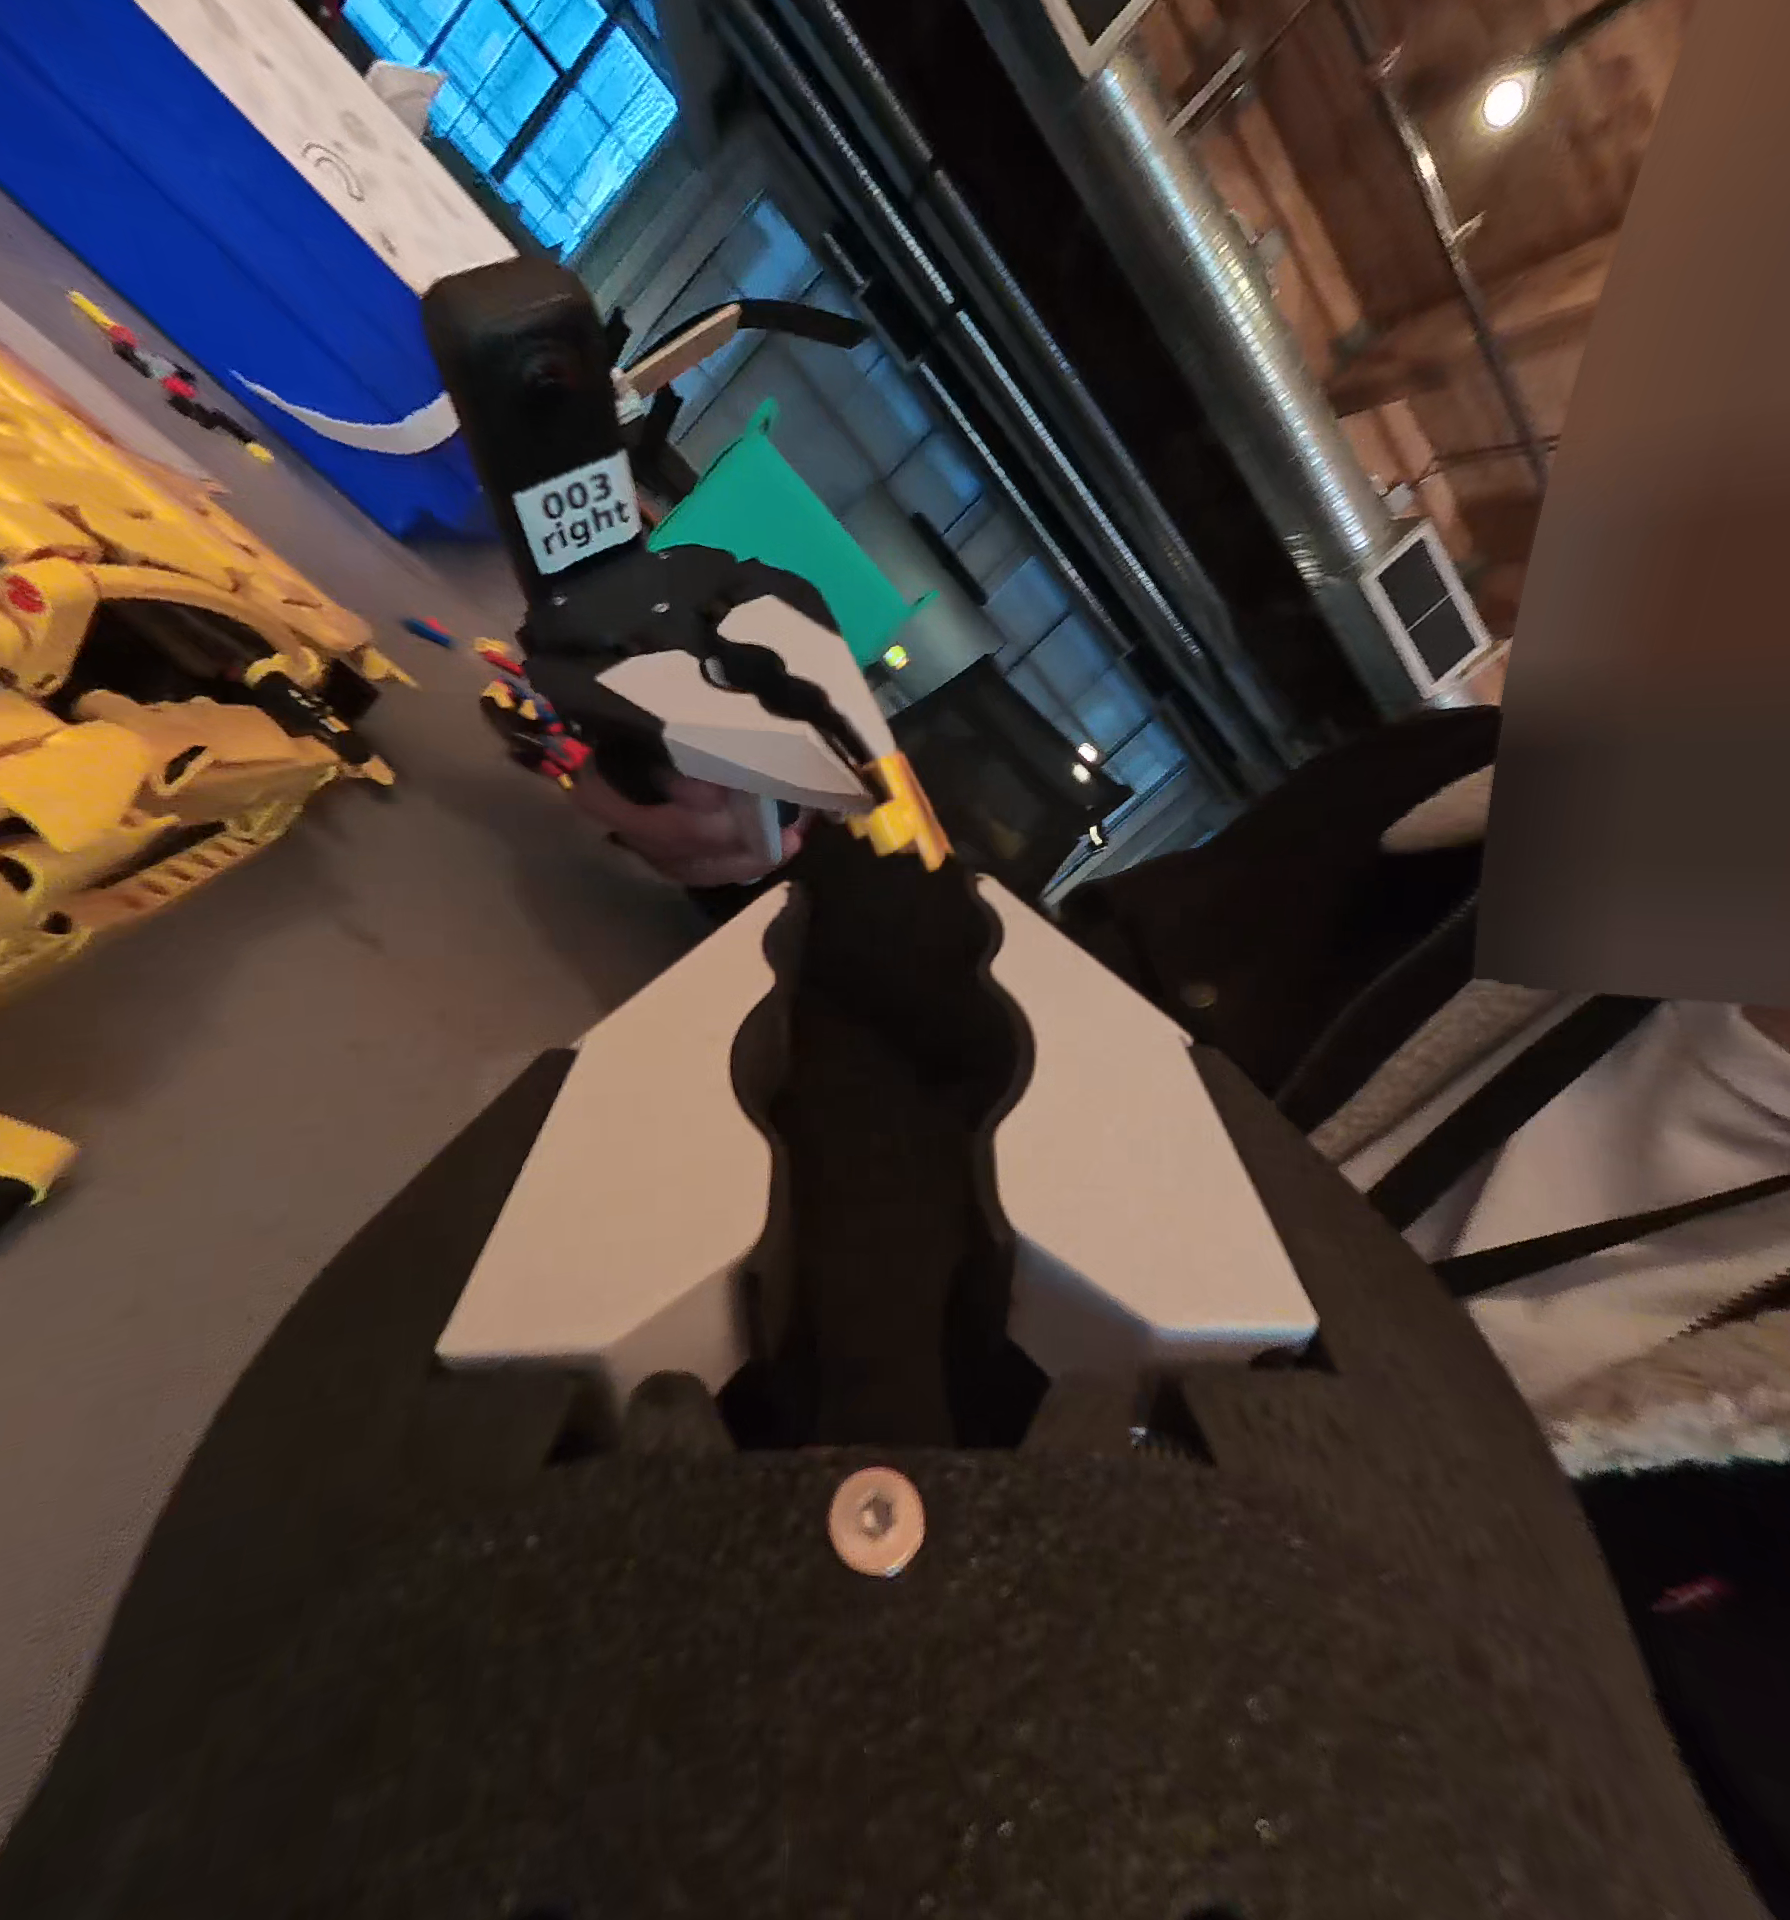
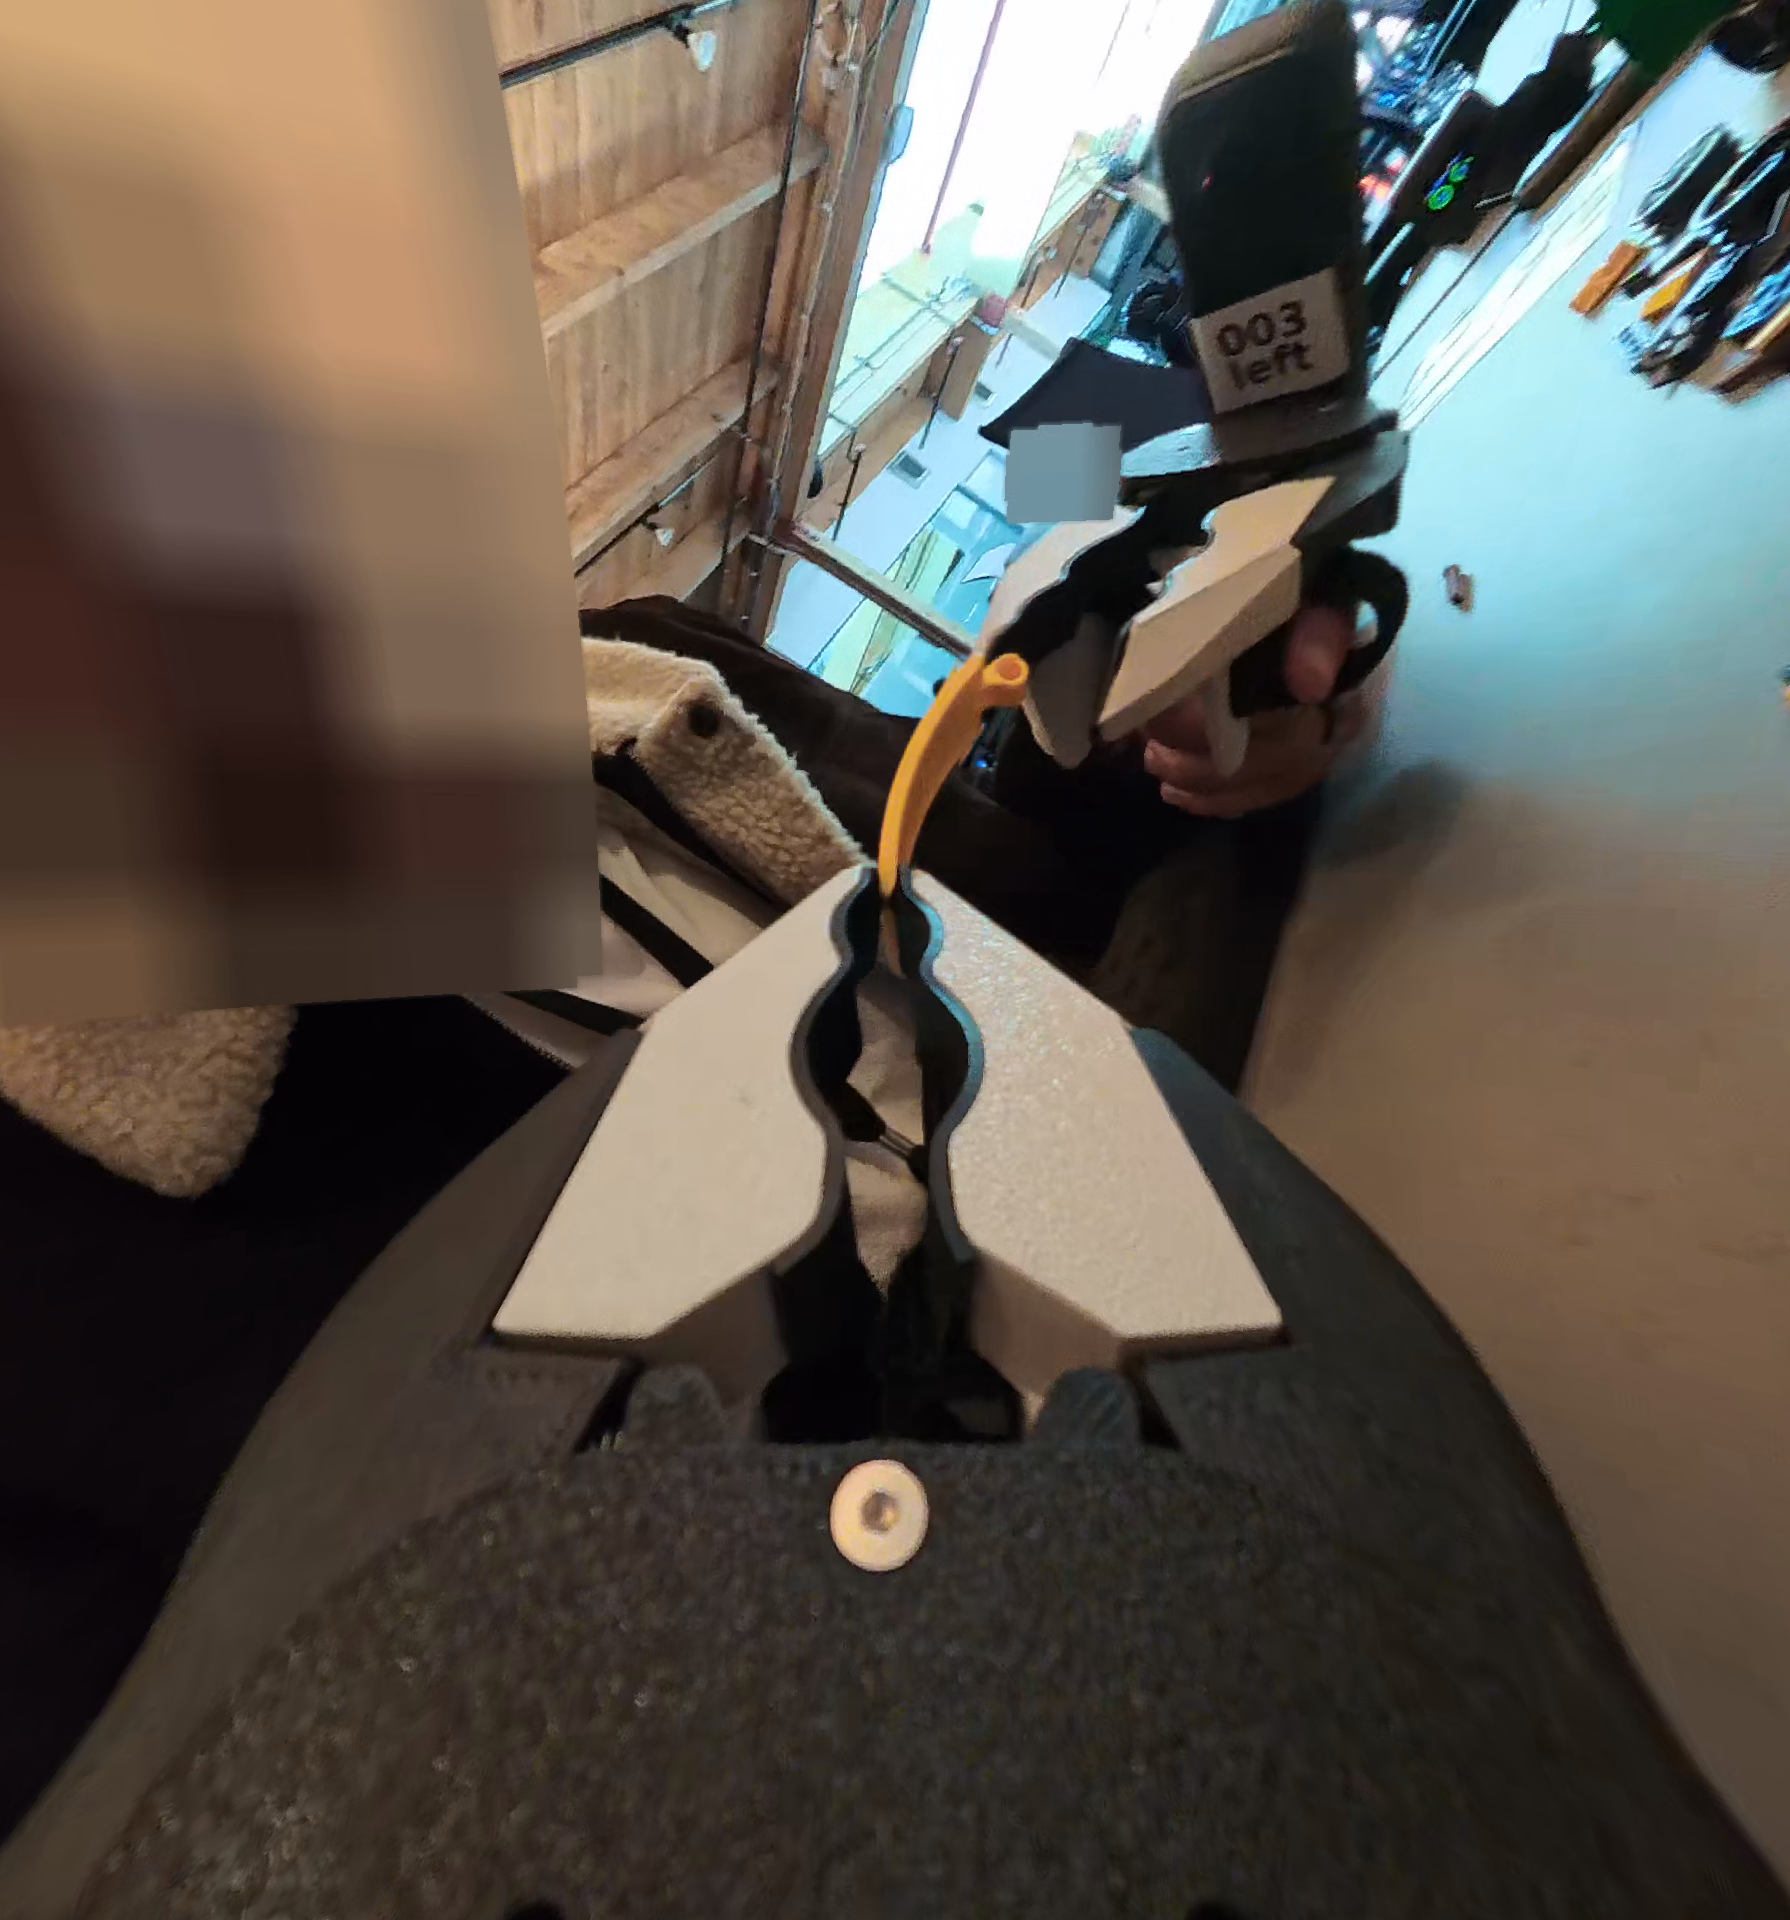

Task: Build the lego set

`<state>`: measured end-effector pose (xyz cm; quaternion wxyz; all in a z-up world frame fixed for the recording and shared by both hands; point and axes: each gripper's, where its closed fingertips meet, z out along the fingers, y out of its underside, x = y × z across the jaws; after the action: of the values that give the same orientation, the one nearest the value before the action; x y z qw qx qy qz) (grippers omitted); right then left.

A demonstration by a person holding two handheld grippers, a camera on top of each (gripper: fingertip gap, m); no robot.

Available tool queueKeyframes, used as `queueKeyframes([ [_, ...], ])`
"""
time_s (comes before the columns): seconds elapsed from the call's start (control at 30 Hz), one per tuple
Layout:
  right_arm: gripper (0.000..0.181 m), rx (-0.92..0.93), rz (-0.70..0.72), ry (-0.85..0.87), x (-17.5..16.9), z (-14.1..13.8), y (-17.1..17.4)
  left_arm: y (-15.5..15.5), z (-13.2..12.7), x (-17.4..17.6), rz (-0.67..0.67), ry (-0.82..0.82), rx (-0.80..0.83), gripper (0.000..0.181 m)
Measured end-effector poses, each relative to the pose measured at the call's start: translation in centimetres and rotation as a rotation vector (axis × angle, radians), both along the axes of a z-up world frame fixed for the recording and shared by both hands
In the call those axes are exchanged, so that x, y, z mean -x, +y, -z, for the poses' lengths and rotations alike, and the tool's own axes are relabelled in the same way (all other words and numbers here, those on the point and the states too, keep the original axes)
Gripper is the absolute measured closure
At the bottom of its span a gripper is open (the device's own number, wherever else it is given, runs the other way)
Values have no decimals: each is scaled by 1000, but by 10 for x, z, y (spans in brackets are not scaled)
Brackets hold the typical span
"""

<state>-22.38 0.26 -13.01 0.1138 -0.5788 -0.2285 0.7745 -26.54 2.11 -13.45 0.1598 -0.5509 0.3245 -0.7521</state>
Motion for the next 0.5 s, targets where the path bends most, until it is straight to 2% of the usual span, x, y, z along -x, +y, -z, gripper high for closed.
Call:
queueKeyframes([
  [0.1, 181, -4, -4, -47, 4, 8, 0, 0, -9, 5, -4, -57, 8, 146],
  [0.2, 181, -24, 48, -91, 7, 14, 7, 4, 0, -1, -47, 1, -18, 127],
  [0.23, 181, -41, 73, -114, 8, 17, 10, 5, 0, -4, -69, 3, -23, 127],
  [0.37, 181, -80, 192, -128, 12, 15, 28, 22, -4, -16, -229, -24, 13, 127],
  [0.5, 181, -74, 331, -41, 18, 2, 46, 40, -14, -24, -395, -123, 85, 127],
])
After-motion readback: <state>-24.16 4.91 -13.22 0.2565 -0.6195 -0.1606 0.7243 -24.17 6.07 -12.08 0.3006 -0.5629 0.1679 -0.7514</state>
